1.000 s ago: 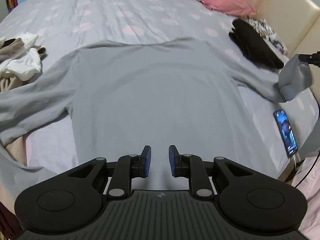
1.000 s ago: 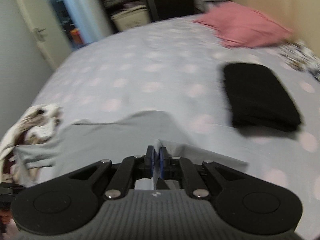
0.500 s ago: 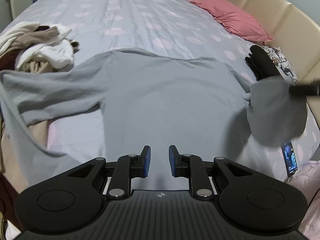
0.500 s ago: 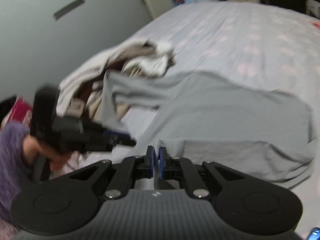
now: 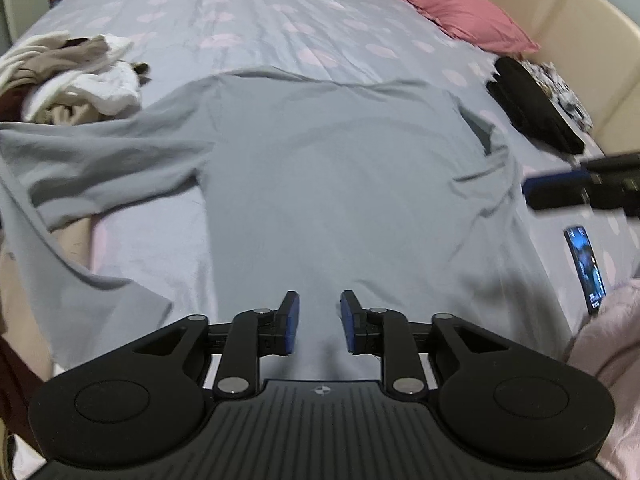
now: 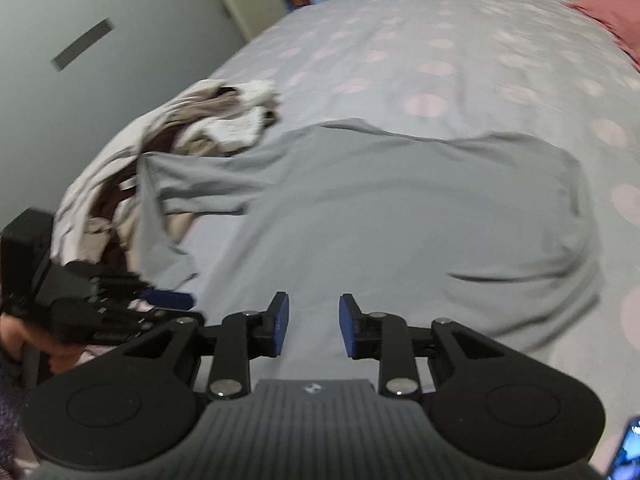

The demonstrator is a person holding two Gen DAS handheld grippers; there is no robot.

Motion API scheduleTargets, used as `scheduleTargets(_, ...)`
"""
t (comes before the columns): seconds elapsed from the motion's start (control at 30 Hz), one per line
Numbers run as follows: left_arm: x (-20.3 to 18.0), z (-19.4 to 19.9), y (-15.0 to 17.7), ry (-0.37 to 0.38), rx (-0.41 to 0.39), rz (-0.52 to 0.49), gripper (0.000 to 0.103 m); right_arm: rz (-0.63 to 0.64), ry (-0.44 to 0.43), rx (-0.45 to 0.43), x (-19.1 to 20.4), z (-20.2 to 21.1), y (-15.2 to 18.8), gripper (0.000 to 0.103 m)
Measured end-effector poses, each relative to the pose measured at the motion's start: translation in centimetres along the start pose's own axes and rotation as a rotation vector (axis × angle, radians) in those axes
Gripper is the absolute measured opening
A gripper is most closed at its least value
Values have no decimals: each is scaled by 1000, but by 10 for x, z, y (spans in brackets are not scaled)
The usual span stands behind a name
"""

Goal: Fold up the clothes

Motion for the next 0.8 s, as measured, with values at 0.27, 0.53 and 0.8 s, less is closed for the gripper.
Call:
scheduleTargets(0.27, -19, -36, 0, 20, 33, -25, 30, -49, 113, 28, -51, 0, 23, 36)
scheduleTargets(0.53, -33, -74, 0, -19, 108, -87, 9, -108, 233, 73, -109, 0, 49, 37)
scheduleTargets(0.8, -13, -24, -22, 60, -31, 60, 1, -143, 300, 75, -142, -5, 65, 37)
Point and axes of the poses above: each gripper's, at about its wrist camera, not at the fingertips, and z roughly against the way its jaws point, x to its left, y to its underside, the point moved 5 cm from there along -z, roughly the way its jaws point, and after that the axes turned 2 degrees about -z, right-handed, at the moved point
